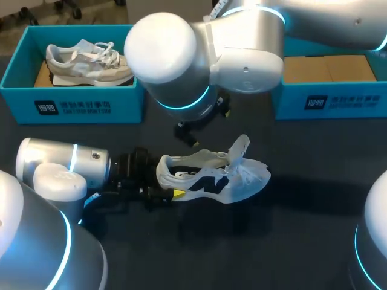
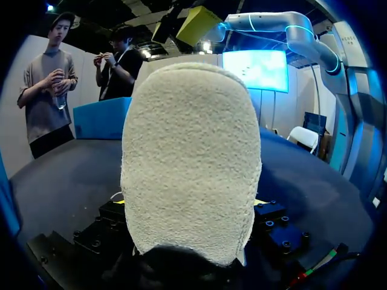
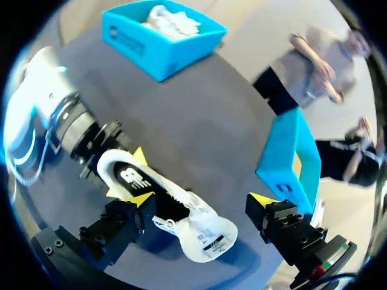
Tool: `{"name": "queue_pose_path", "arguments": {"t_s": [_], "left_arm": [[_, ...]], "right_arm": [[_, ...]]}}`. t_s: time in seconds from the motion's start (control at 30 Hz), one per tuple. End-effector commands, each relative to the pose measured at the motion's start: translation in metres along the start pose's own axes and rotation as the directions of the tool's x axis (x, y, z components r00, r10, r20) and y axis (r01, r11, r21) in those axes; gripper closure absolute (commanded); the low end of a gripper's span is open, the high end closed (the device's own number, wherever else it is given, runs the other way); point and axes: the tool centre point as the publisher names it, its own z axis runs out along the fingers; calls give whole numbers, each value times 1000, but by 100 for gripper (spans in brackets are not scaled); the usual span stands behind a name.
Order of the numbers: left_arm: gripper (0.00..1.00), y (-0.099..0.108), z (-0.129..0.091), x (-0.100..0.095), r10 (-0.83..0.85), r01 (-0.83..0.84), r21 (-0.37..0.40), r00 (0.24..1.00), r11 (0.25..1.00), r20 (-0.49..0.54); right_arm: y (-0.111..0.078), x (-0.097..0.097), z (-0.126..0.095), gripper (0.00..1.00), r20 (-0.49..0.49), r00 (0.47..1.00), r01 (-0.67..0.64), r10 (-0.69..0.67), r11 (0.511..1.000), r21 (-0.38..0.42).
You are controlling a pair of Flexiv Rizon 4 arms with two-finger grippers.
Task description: Take the shoe out of the shoebox, open the shoe tongue, remove and reinsert the insole, then place the shoe into the shoebox
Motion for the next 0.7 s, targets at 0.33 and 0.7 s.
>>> {"name": "queue_pose_path", "arguments": {"t_s": [0.33,0.7], "left_arm": [[100,16,8,-11,-1,1,-4,1000,1000,0],[100,16,8,-11,-1,1,-4,1000,1000,0]], "right_arm": [[-2,30,13,100,-135,894,422,-428,904,-74],[-2,30,13,100,-135,894,422,-428,904,-74]]}}
